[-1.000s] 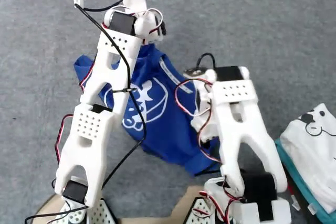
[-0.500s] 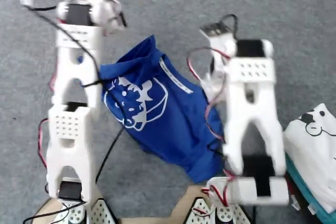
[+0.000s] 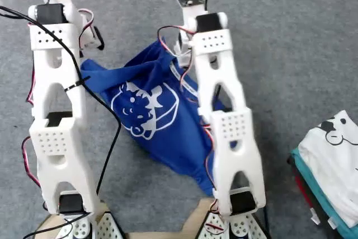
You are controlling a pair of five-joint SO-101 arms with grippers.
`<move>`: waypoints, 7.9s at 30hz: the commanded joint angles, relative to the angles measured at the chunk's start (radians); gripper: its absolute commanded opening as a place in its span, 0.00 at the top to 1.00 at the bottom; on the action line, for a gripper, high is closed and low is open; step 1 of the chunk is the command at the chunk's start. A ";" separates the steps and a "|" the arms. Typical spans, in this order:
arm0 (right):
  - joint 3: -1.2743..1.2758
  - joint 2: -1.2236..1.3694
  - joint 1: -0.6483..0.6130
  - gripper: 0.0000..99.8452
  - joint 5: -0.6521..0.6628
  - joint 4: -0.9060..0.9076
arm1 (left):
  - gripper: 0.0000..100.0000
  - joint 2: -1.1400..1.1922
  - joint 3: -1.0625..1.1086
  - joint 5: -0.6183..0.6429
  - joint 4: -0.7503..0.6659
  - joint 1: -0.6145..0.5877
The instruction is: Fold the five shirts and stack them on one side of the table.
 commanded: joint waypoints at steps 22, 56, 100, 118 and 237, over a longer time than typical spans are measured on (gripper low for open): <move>-0.311 0.272 -0.064 0.89 -0.238 -0.437 | 0.81 0.048 0.546 0.167 -0.608 -0.183; -0.308 0.203 -0.111 0.81 -0.354 -0.377 | 0.81 0.058 0.548 0.164 -0.664 -0.203; -0.305 0.193 -0.171 0.83 -0.404 -0.308 | 0.81 0.058 0.548 0.164 -0.664 -0.199; -0.306 0.234 -0.134 0.92 -0.399 -0.336 | 0.81 0.058 0.548 0.164 -0.664 -0.201; -0.002 0.145 0.165 0.83 -0.150 -0.430 | 0.80 0.085 0.483 0.164 -0.489 -0.199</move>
